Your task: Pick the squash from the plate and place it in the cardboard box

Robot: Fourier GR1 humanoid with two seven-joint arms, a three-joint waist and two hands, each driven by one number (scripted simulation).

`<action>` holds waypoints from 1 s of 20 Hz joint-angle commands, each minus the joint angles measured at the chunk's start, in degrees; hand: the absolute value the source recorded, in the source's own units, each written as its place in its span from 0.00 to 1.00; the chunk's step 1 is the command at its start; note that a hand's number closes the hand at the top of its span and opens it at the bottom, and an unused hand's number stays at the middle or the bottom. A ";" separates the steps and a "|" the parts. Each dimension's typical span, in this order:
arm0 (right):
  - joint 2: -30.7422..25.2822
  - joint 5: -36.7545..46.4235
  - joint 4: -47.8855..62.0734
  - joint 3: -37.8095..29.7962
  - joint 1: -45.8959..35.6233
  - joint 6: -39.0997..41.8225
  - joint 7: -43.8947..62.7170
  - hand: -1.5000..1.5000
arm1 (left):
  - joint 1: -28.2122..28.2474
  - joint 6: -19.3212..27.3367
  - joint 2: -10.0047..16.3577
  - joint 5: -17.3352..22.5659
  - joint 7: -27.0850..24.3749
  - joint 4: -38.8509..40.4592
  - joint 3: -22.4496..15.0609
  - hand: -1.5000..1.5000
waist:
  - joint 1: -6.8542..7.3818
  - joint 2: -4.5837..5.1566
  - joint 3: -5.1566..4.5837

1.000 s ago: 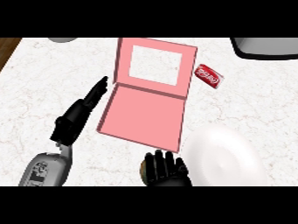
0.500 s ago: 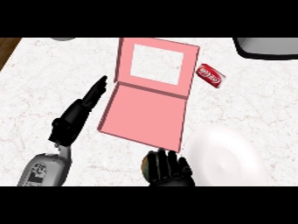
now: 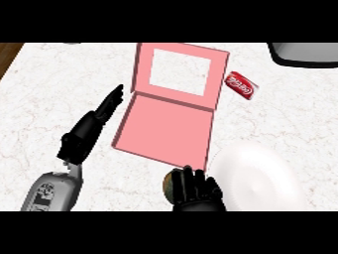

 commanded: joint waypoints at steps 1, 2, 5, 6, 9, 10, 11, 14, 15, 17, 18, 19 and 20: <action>8.83 -8.93 -7.92 -8.02 -3.48 2.88 6.10 1.00 | -0.66 0.56 -0.07 -1.12 -0.28 0.11 -0.49 0.50 | 0.35 0.33 0.00; 8.84 -8.83 -7.19 -8.21 -3.02 3.51 6.42 1.00 | -0.30 0.81 -0.78 -0.69 -0.71 0.40 -0.46 0.50 | 0.33 0.38 -0.05; 8.87 -10.38 -5.62 -10.21 -3.43 4.74 5.56 1.00 | -0.66 -0.62 0.25 0.06 0.23 0.12 -0.10 0.50 | 0.92 0.42 -0.03; 8.88 -11.62 -4.60 -11.37 -3.94 4.24 4.69 1.00 | -0.86 0.29 -0.74 -0.42 -0.11 0.66 -0.50 0.50 | 0.79 0.60 -0.01; 9.06 -17.01 -2.20 -15.24 -10.95 8.62 7.21 1.00 | -1.66 -1.38 0.31 0.86 0.25 0.74 0.34 0.50 | 1.61 0.33 -0.11; 9.10 -19.46 -0.81 -17.02 -12.90 8.23 8.25 1.00 | -0.79 -0.18 -0.63 -0.23 0.88 0.24 -0.66 0.50 | 1.70 0.21 -0.07; 9.14 -21.95 1.22 -18.67 -15.02 7.89 8.81 1.00 | -0.66 -0.35 -0.73 0.49 0.91 0.23 -0.17 0.50 | 1.76 0.23 -0.06; 9.20 -29.73 7.54 -24.47 -19.63 3.89 8.84 1.00 | -2.09 0.34 -1.40 -0.85 0.48 1.38 -1.01 0.50 | 1.76 0.52 -0.01; 9.22 -31.09 8.22 -25.40 -18.41 1.01 8.77 1.00 | -3.29 0.33 -1.51 -0.65 1.29 2.62 -0.52 0.50 | 0.80 0.45 0.04; 9.24 -35.43 10.08 -27.84 -17.91 -2.73 9.91 0.00 | -1.38 -0.12 -0.86 -0.61 -1.02 1.49 -0.63 0.50 | 1.46 0.46 0.05; 9.24 -37.85 12.68 -27.66 -18.81 -4.43 9.67 0.00 | -0.83 0.23 -1.12 -1.95 -1.65 2.24 -1.79 0.50 | 1.64 0.53 0.05; 9.25 -39.51 15.21 -28.89 -21.38 -5.21 9.52 0.00 | -3.10 -0.61 -1.10 0.48 3.10 -0.55 -0.33 0.50 | 2.11 0.34 0.09; 9.25 -41.46 16.74 -31.67 -22.17 -6.15 6.89 0.00 | -1.51 -1.01 -0.22 0.30 -1.52 1.95 0.29 0.50 | 1.40 0.49 0.04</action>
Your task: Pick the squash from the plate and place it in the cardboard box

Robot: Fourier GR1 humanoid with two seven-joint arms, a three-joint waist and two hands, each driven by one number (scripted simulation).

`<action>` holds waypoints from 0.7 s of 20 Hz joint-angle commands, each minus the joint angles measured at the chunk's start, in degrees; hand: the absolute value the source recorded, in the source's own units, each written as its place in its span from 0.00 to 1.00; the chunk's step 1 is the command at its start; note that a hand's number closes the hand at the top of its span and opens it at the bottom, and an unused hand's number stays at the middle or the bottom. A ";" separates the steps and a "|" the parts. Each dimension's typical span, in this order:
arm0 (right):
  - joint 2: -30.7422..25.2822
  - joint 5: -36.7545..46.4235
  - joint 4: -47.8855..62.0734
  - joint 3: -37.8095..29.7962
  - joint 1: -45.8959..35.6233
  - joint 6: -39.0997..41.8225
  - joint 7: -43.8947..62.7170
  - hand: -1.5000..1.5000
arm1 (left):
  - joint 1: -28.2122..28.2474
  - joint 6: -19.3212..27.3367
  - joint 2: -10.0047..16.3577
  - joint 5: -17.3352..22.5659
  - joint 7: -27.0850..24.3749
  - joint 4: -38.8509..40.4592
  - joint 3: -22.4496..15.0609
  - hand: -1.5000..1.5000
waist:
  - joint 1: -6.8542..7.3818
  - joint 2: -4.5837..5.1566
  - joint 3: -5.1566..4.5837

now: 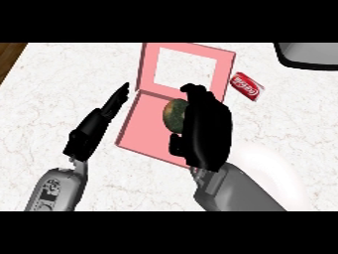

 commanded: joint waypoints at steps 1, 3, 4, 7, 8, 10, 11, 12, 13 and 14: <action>0.71 -8.19 7.34 -1.35 -5.30 -9.19 7.97 0.00 | -0.58 -0.35 1.07 -0.51 -3.59 3.22 1.12 0.50 | -0.41 0.00 -0.02; 0.71 -10.10 8.39 -1.00 -5.57 -12.50 5.35 0.00 | -0.48 -0.69 1.15 0.96 -0.68 0.71 2.05 0.50 | -1.10 -0.40 0.01; 0.71 -9.24 9.49 -1.39 -5.17 -16.45 2.91 0.00 | -0.01 1.75 -1.69 -1.40 -1.49 1.84 -0.53 0.50 | -1.34 -0.32 0.03; 0.72 -8.11 8.05 -6.08 -3.66 -26.41 -2.18 0.00 | 1.25 0.17 -0.17 0.44 -0.92 -0.29 0.77 0.50 | -1.17 -0.35 0.12; 0.72 -7.13 6.44 -6.39 -4.93 -28.44 -2.21 0.00 | 1.84 0.72 0.24 -0.77 -2.58 1.02 0.69 0.50 | -1.46 -0.41 0.09; 0.72 -7.49 3.65 -6.37 -2.34 -34.40 -3.84 0.00 | 1.76 1.07 -0.45 -1.33 -0.35 0.02 -0.34 0.50 | -1.93 -0.58 0.14; 0.72 -8.28 2.64 -7.23 -2.82 -36.48 -3.49 0.00 | 1.14 1.23 -1.17 -0.78 -0.59 0.95 -0.06 0.50 | -2.15 -0.53 0.12; 0.73 -8.61 0.59 -7.15 -1.63 -38.39 -3.70 0.00 | -0.41 -0.13 0.79 0.86 0.66 0.54 2.29 0.50 | -2.43 -0.67 0.12; 0.73 -8.91 -2.40 -6.39 0.86 -40.14 -4.22 0.00 | 1.21 0.08 1.19 0.02 -0.32 -0.15 1.79 0.50 | -2.73 -0.87 0.12; 0.73 -8.41 -4.05 -7.02 0.36 -40.53 -2.38 0.00 | 1.86 -0.83 2.27 1.15 -0.37 -0.86 2.94 0.50 | -2.67 -1.00 0.08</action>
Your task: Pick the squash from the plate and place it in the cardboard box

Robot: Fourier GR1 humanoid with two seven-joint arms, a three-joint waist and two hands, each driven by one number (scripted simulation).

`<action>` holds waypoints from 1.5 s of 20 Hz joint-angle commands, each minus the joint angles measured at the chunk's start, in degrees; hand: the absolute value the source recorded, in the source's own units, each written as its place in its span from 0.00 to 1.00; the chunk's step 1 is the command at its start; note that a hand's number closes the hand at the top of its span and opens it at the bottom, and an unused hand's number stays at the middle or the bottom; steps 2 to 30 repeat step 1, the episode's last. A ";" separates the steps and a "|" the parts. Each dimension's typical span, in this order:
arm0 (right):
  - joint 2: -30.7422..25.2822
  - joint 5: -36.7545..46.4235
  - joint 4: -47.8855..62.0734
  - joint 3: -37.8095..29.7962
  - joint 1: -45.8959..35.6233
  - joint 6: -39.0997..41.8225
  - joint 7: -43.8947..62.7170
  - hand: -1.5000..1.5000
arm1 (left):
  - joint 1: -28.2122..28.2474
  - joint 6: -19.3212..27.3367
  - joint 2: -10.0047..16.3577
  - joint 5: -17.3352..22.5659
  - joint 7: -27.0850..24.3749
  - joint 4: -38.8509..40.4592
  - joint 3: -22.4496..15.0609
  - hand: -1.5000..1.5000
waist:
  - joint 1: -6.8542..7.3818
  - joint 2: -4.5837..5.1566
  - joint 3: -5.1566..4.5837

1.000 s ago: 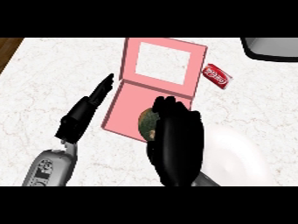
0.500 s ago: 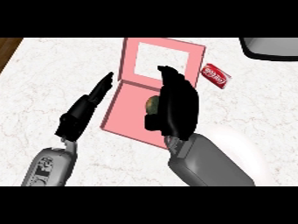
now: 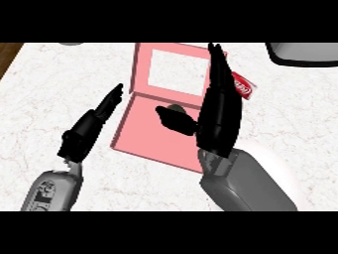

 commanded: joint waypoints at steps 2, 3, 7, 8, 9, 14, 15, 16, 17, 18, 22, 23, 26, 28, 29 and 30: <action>0.26 -0.69 -6.59 -1.48 5.81 -11.78 -0.60 0.00 | 1.35 0.73 0.10 -0.58 0.33 -1.93 -0.03 0.50 | -1.11 -0.27 0.02; 0.26 -0.69 -6.59 -1.48 5.81 -11.78 -0.60 0.00 | 1.35 0.73 0.10 -0.58 0.33 -1.93 -0.03 0.50 | -1.11 -0.27 0.02; 0.26 -0.69 -6.59 -1.48 5.81 -11.78 -0.60 0.00 | 1.35 0.73 0.10 -0.58 0.33 -1.93 -0.03 0.50 | -1.11 -0.27 0.02; 0.26 -0.69 -6.59 -1.48 5.81 -11.78 -0.60 0.00 | 1.35 0.73 0.10 -0.58 0.33 -1.93 -0.03 0.50 | -1.11 -0.27 0.02; 0.26 -0.69 -6.59 -1.48 5.81 -11.78 -0.60 0.00 | 1.35 0.73 0.10 -0.58 0.33 -1.93 -0.03 0.50 | -1.11 -0.27 0.02; 0.26 -0.69 -6.59 -1.48 5.81 -11.78 -0.60 0.00 | 1.35 0.73 0.10 -0.58 0.33 -1.93 -0.03 0.50 | -1.11 -0.27 0.02; 0.26 -0.69 -6.59 -1.48 5.81 -11.78 -0.60 0.00 | 1.35 0.73 0.10 -0.58 0.33 -1.93 -0.03 0.50 | -1.11 -0.27 0.02; 0.26 -0.69 -6.59 -1.48 5.81 -11.78 -0.60 0.00 | 1.35 0.73 0.10 -0.58 0.33 -1.93 -0.03 0.50 | -1.11 -0.27 0.02; 0.26 -0.69 -6.59 -1.48 5.81 -11.78 -0.60 0.00 | 1.35 0.73 0.10 -0.58 0.33 -1.93 -0.03 0.50 | -1.11 -0.27 0.02; 0.26 -0.69 -6.59 -1.48 5.81 -11.78 -0.60 0.00 | 1.35 0.73 0.10 -0.58 0.33 -1.93 -0.03 0.50 | -1.11 -0.27 0.02; 0.26 -0.69 -6.59 -1.48 5.81 -11.78 -0.60 0.00 | 1.35 0.73 0.10 -0.58 0.33 -1.93 -0.03 0.50 | -1.11 -0.27 0.02; 0.26 -0.69 -6.59 -1.48 5.81 -11.78 -0.60 0.00 | 1.35 0.73 0.10 -0.58 0.33 -1.93 -0.03 0.50 | -1.11 -0.27 0.02; 0.26 -0.69 -6.59 -1.48 5.81 -11.78 -0.60 0.00 | 1.35 0.73 0.10 -0.58 0.33 -1.93 -0.03 0.50 | -1.11 -0.27 0.02; 0.26 -0.69 -6.59 -1.48 5.81 -11.78 -0.60 0.00 | 1.35 0.73 0.10 -0.58 0.33 -1.93 -0.03 0.50 | -1.11 -0.27 0.02; 0.26 -0.69 -6.59 -1.48 5.81 -11.78 -0.60 0.00 | 1.35 0.73 0.10 -0.58 0.33 -1.93 -0.03 0.50 | -1.11 -0.27 0.02; 0.26 -0.69 -6.59 -1.48 5.81 -11.78 -0.60 0.00 | 1.35 0.73 0.10 -0.58 0.33 -1.93 -0.03 0.50 | -1.11 -0.27 0.02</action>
